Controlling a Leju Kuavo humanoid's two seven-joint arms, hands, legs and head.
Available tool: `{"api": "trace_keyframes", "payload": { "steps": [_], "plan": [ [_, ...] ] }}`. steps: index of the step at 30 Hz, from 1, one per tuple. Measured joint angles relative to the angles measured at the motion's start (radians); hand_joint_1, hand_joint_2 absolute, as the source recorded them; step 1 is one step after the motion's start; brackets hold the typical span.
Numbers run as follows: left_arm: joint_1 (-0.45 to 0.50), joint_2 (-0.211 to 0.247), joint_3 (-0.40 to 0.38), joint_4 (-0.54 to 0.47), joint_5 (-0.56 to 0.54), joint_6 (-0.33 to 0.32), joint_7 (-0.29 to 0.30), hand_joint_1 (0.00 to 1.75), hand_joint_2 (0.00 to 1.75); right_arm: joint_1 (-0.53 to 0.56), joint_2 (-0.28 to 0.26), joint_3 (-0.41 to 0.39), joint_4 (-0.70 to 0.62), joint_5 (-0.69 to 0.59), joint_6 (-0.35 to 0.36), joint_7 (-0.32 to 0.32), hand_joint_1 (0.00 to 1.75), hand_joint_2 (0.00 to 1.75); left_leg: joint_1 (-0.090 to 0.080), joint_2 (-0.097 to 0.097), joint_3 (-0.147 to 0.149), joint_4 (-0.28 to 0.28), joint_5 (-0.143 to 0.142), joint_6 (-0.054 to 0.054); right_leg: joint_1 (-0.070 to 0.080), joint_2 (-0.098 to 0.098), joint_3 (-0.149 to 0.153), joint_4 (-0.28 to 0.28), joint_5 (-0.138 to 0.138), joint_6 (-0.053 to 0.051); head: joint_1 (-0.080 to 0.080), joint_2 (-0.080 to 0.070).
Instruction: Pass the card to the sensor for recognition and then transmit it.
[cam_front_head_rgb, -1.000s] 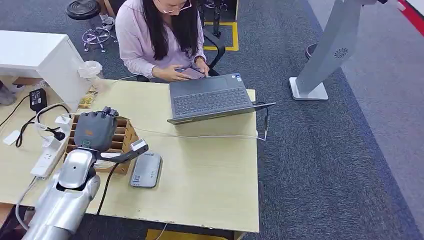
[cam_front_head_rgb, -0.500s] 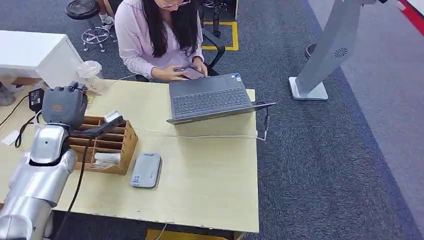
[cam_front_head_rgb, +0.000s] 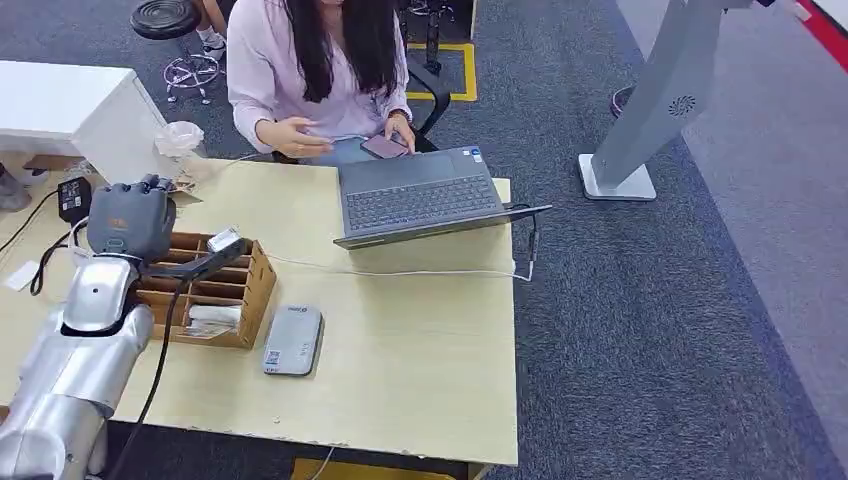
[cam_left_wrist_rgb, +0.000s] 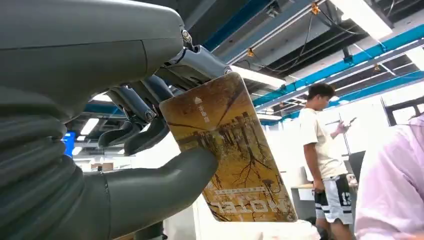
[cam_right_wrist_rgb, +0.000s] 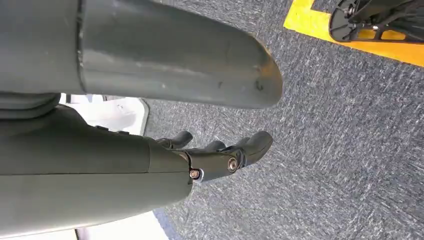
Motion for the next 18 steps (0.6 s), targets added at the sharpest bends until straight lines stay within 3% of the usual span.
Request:
{"api": "trace_keyframes", "payload": {
  "steps": [18],
  "plan": [
    [0.000, 0.000, 0.000, 0.012, -0.001, 0.003, -0.006, 1.75, 1.75, 0.000, 0.000, 0.000, 0.000, 0.010, 0.000, -0.003, 0.00, 0.00, 0.000, 0.000, 0.000, 0.000, 0.000, 0.000, 0.000, 0.000, 0.000, 0.000, 0.000, 0.000, 0.000, 0.000]
  ]
}}
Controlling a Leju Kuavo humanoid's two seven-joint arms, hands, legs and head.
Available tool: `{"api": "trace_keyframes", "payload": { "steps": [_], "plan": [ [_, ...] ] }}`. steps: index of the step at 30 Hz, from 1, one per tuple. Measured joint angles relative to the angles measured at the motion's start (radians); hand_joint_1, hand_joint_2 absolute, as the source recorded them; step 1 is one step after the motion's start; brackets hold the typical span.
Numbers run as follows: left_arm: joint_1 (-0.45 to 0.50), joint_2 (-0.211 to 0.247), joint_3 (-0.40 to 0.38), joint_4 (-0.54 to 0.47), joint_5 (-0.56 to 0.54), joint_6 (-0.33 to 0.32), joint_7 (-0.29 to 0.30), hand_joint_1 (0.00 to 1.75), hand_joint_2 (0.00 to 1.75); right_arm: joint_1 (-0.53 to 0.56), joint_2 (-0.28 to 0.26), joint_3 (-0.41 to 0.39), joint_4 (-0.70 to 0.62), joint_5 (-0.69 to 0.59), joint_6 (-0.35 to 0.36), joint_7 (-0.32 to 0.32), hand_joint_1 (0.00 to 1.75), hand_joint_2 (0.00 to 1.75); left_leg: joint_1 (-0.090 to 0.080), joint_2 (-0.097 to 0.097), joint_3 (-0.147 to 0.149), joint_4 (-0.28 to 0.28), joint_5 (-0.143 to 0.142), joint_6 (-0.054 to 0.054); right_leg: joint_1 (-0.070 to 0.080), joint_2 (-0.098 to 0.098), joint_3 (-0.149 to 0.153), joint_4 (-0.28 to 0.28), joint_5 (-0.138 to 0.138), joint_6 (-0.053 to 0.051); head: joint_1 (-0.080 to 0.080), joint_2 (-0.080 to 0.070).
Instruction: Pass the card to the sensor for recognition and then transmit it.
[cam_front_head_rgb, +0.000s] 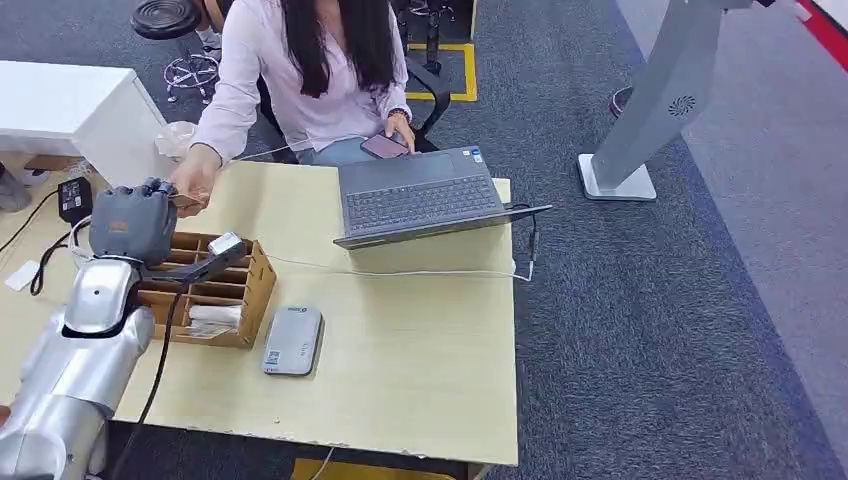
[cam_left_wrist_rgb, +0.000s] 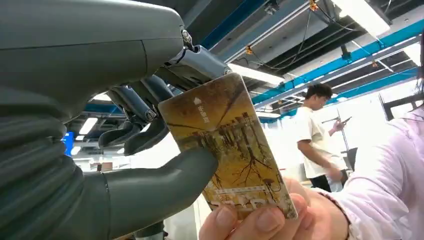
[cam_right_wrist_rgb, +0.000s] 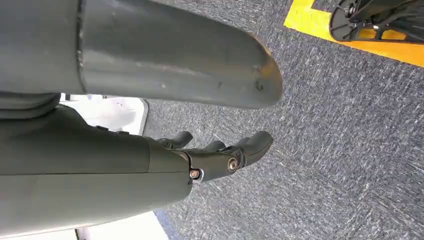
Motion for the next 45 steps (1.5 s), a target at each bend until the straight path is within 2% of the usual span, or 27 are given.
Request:
{"api": "trace_keyframes", "payload": {
  "steps": [2, 3, 16, 19, 22, 25, 29, 34, 45],
  "plan": [
    [0.000, 0.000, 0.000, 0.000, 0.000, 0.000, 0.000, 1.75, 1.75, 0.000, 0.000, 0.000, 0.000, 0.000, 0.000, 0.000, 0.00, 0.00, 0.000, 0.000, 0.000, 0.000, 0.000, 0.000, 0.000, 0.000, 0.000, 0.000, 0.000, 0.000, 0.000, 0.000],
    [0.000, 0.000, 0.000, 0.000, 0.000, 0.000, 0.000, 0.00, 1.75, 0.000, 0.000, 0.000, 0.000, 0.000, 0.000, 0.000, 0.00, 0.00, 0.000, 0.000, 0.000, 0.000, 0.000, 0.000, 0.000, 0.000, 0.000, 0.000, 0.000, 0.000, 0.000, 0.000],
    [0.015, -0.025, 0.000, 0.007, 0.001, 0.000, 0.002, 0.00, 1.75, 0.000, 0.000, 0.000, 0.000, 0.000, 0.000, 0.003, 0.00, 0.00, 0.000, 0.000, 0.000, 0.000, 0.000, 0.000, 0.000, 0.000, 0.000, 0.000, 0.000, 0.000, 0.000, 0.000],
    [0.036, -0.035, 0.000, -0.006, 0.003, 0.013, -0.015, 0.00, 1.75, 0.000, 0.000, 0.000, 0.000, 0.001, -0.002, 0.007, 0.00, 0.00, 0.000, 0.000, 0.000, 0.000, 0.000, 0.000, 0.000, 0.000, 0.000, 0.000, 0.000, 0.000, 0.000, 0.000],
    [0.097, -0.050, 0.000, -0.065, 0.011, 0.026, -0.043, 0.00, 1.75, 0.000, 0.000, -0.001, 0.000, 0.003, -0.003, 0.013, 0.00, 0.00, 0.000, 0.000, 0.000, 0.000, 0.000, 0.000, 0.000, 0.000, 0.000, 0.000, 0.000, 0.000, 0.000, 0.000],
    [0.182, -0.075, 0.000, -0.174, 0.029, 0.036, -0.058, 0.00, 1.75, 0.000, 0.000, -0.007, 0.000, 0.002, -0.006, 0.017, 0.00, 0.00, -0.001, 0.000, 0.000, 0.000, -0.001, 0.001, -0.001, 0.000, 0.000, -0.001, 0.000, 0.000, 0.000, 0.000],
    [0.317, -0.092, -0.009, -0.348, 0.036, 0.054, -0.071, 0.00, 1.75, 0.002, 0.000, -0.023, 0.000, -0.009, -0.022, 0.021, 0.00, 0.00, -0.001, 0.002, 0.000, 0.000, -0.002, 0.001, -0.001, 0.001, -0.001, -0.001, -0.001, 0.000, 0.000, 0.000],
    [0.476, -0.092, -0.046, -0.564, 0.034, 0.067, -0.075, 0.00, 1.75, 0.006, 0.000, -0.038, 0.000, -0.011, -0.034, 0.024, 0.00, 0.00, -0.001, 0.001, -0.001, 0.000, -0.003, 0.001, -0.001, 0.000, -0.001, -0.001, -0.002, 0.001, 0.000, 0.000],
    [0.603, -0.082, -0.081, -0.753, 0.030, 0.064, -0.080, 0.00, 1.75, 0.006, 0.000, -0.058, 0.000, -0.011, -0.037, 0.026, 0.00, 0.00, -0.001, 0.001, -0.001, 0.000, -0.003, 0.002, -0.001, 0.001, -0.001, -0.001, -0.001, 0.001, 0.000, 0.000]
  ]
}}
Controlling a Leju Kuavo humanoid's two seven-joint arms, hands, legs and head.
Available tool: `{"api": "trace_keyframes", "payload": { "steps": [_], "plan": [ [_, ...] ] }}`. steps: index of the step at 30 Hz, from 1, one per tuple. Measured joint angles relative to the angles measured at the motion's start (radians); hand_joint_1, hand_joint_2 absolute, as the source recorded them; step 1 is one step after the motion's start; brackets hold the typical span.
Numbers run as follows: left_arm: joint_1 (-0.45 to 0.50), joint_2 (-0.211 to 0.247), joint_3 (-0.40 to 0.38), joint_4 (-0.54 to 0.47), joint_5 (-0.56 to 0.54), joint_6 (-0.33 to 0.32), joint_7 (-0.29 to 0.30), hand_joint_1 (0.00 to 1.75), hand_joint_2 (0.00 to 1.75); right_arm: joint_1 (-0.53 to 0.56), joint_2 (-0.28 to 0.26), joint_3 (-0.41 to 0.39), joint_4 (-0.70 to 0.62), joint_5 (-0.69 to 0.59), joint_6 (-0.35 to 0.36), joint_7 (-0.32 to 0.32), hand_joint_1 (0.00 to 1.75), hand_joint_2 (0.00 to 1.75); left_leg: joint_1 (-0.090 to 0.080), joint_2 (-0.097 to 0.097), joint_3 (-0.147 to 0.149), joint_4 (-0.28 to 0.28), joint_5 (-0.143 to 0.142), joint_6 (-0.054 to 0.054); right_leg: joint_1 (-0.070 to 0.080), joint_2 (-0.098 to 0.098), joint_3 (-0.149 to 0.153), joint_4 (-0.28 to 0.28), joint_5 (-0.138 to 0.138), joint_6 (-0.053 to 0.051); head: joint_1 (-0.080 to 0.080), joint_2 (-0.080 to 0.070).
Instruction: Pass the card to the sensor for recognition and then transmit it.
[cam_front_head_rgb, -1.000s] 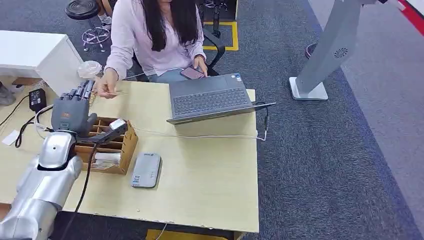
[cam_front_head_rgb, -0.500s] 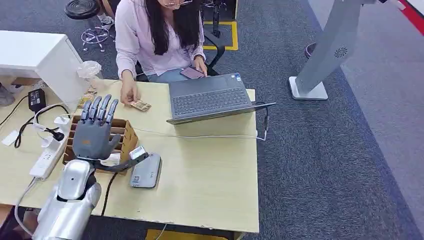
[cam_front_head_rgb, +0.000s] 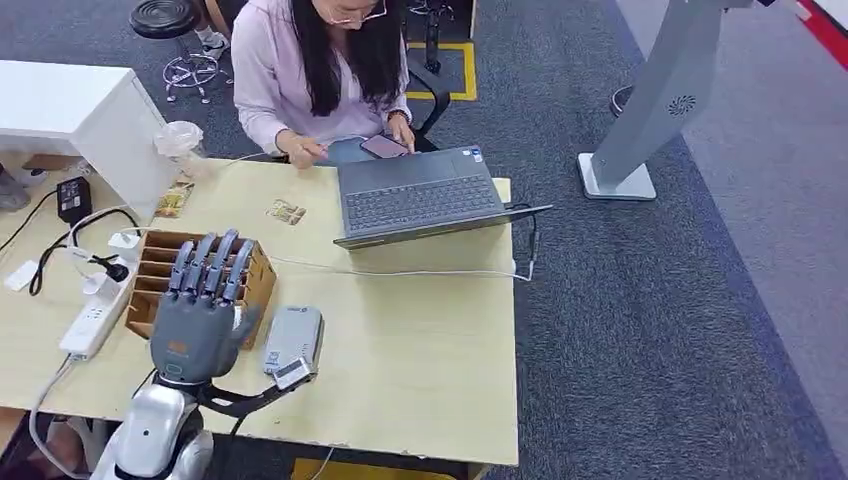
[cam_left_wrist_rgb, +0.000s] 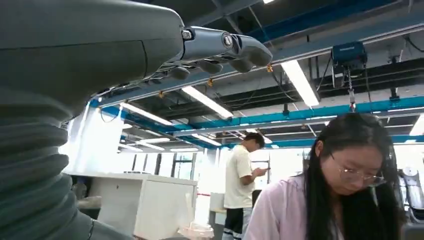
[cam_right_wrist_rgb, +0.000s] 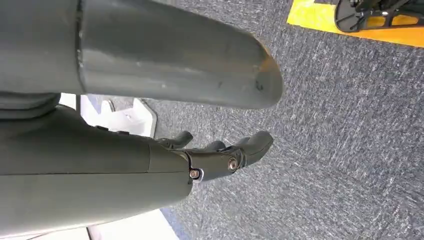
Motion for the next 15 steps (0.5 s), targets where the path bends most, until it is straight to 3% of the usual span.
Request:
{"api": "trace_keyframes", "payload": {
  "steps": [15],
  "plan": [
    [0.113, 0.021, -0.048, -0.060, -0.019, -0.022, -0.006, 0.00, 1.75, 0.000, 0.002, -0.026, 0.000, -0.014, -0.018, 0.000, 0.00, 0.00, 0.000, 0.000, 0.000, 0.000, 0.000, 0.000, 0.000, 0.000, 0.000, 0.000, 0.000, 0.000, 0.000, 0.000]
  ]
}}
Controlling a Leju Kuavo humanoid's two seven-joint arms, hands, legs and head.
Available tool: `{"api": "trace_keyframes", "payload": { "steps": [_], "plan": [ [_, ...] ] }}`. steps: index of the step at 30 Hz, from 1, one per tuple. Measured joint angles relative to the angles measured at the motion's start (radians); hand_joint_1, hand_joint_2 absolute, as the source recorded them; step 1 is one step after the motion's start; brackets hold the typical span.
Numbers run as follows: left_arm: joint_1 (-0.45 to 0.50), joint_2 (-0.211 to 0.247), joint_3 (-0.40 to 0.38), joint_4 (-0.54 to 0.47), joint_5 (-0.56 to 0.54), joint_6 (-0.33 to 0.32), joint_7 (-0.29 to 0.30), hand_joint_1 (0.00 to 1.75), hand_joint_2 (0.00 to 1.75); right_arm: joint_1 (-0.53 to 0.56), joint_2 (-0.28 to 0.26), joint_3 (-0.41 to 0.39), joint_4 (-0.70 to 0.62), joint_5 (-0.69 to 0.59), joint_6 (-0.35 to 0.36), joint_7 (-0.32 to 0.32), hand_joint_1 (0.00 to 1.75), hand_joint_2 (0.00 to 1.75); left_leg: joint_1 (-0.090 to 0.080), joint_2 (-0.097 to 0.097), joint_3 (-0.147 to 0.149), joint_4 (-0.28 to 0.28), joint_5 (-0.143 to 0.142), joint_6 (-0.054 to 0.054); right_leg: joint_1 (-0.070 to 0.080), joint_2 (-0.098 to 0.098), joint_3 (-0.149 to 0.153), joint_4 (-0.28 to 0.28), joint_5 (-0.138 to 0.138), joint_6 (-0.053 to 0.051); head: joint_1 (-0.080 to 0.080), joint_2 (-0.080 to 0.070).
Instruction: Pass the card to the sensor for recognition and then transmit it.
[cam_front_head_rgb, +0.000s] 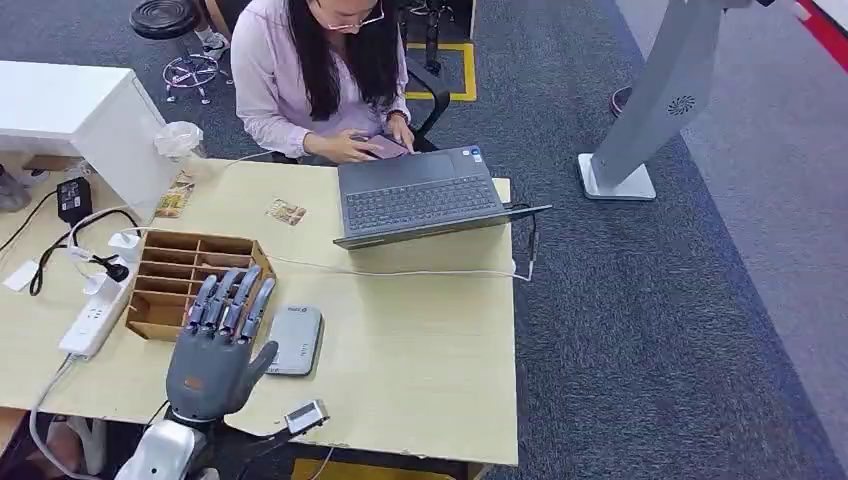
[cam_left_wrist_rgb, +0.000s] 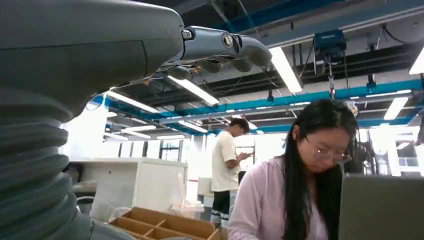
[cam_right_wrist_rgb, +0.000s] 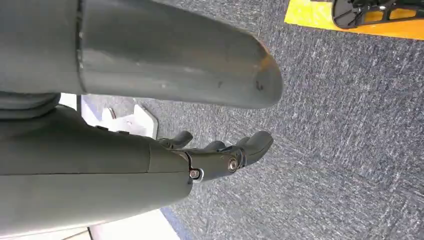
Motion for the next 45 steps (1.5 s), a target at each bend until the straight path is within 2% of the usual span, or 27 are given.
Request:
{"api": "trace_keyframes", "payload": {
  "steps": [9, 14, 19, 30, 39, 45],
  "plan": [
    [0.120, 0.035, -0.012, -0.030, -0.004, -0.042, 0.052, 0.00, 1.75, 0.001, 0.005, -0.023, 0.000, -0.006, -0.003, -0.002, 0.00, 0.00, 0.000, 0.000, 0.000, 0.000, -0.001, 0.000, 0.000, 0.000, 0.000, 0.000, -0.001, 0.001, 0.000, 0.000],
    [0.149, 0.065, 0.004, -0.065, 0.018, -0.053, 0.050, 0.00, 1.75, 0.001, 0.005, -0.034, 0.000, -0.003, -0.003, -0.005, 0.00, 0.00, 0.000, 0.000, 0.000, 0.000, -0.001, 0.000, 0.000, 0.000, 0.000, 0.000, -0.001, 0.001, 0.000, 0.000],
    [0.164, 0.072, 0.031, -0.081, 0.031, -0.051, 0.050, 0.00, 1.75, 0.001, 0.005, -0.042, 0.000, 0.004, -0.004, -0.003, 0.00, 0.00, 0.000, 0.000, 0.000, 0.000, -0.001, 0.000, 0.000, 0.000, 0.000, 0.000, -0.001, 0.001, 0.000, 0.000],
    [0.169, 0.058, 0.101, -0.096, 0.043, -0.056, 0.088, 0.00, 1.75, 0.001, 0.006, -0.048, 0.000, 0.011, -0.004, -0.002, 0.00, 0.00, 0.000, 0.000, 0.000, 0.000, -0.001, 0.000, 0.000, 0.000, 0.000, 0.000, -0.001, 0.001, 0.000, 0.000],
    [0.163, 0.048, 0.176, -0.096, 0.073, -0.106, 0.111, 0.00, 1.75, 0.001, 0.006, -0.050, 0.000, 0.021, -0.002, 0.000, 0.00, 0.00, 0.000, 0.000, 0.000, 0.000, -0.001, 0.000, 0.000, 0.000, 0.000, 0.000, -0.001, 0.001, 0.000, 0.000],
    [0.114, 0.048, 0.234, -0.075, 0.082, -0.162, 0.124, 0.00, 1.75, 0.000, 0.006, -0.050, 0.000, 0.035, 0.002, 0.002, 0.00, 0.00, 0.000, 0.000, 0.000, 0.000, -0.001, 0.000, 0.000, 0.000, 0.000, 0.000, -0.001, 0.001, 0.000, 0.000]
  ]
}}
